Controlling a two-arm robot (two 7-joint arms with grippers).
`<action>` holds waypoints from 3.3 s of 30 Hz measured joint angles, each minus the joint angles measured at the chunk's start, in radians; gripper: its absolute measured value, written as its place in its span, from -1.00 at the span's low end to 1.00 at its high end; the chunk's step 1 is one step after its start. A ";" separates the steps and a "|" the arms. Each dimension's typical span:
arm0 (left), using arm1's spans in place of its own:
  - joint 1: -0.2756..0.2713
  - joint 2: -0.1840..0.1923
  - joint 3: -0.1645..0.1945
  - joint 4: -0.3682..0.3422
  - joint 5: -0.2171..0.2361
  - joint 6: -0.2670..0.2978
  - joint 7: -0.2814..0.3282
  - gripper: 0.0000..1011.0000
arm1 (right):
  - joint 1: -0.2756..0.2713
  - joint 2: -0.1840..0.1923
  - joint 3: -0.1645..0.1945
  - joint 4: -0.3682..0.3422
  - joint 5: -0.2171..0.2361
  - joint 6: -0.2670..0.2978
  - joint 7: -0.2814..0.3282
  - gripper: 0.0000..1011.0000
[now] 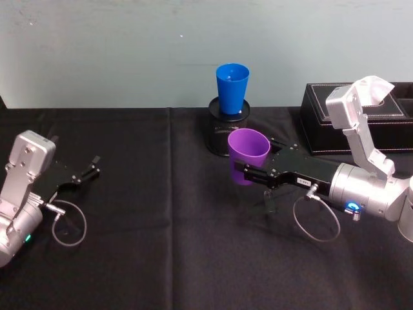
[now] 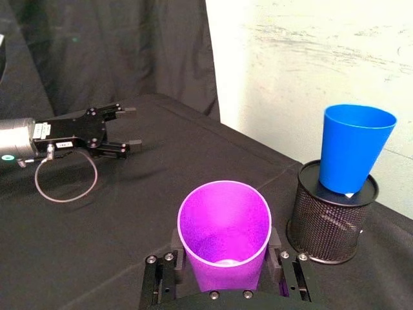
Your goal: Pick up one cup with a gripper and tap it against the other cup.
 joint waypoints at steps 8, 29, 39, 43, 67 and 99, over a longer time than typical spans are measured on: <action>0.000 0.000 0.000 0.000 0.000 0.000 0.000 0.98 | 0.000 0.000 0.000 0.000 0.000 0.000 0.000 0.44; 0.000 0.000 0.000 0.000 0.000 0.000 0.000 0.98 | 0.000 0.000 0.000 0.000 0.000 0.000 0.000 0.44; 0.000 0.000 0.000 0.000 0.000 0.000 0.000 0.98 | 0.000 0.000 0.000 0.000 0.000 0.000 0.000 0.44; 0.000 0.000 0.000 0.000 0.000 0.000 0.000 0.98 | 0.000 0.000 0.000 0.000 0.000 0.000 0.000 0.44; 0.000 0.000 0.000 0.000 0.000 0.000 0.000 0.98 | 0.000 0.000 0.000 0.000 0.000 0.000 0.000 0.44; 0.000 0.000 0.000 0.000 0.000 0.000 0.000 0.98 | 0.005 0.002 -0.007 -0.001 0.000 0.004 -0.007 0.44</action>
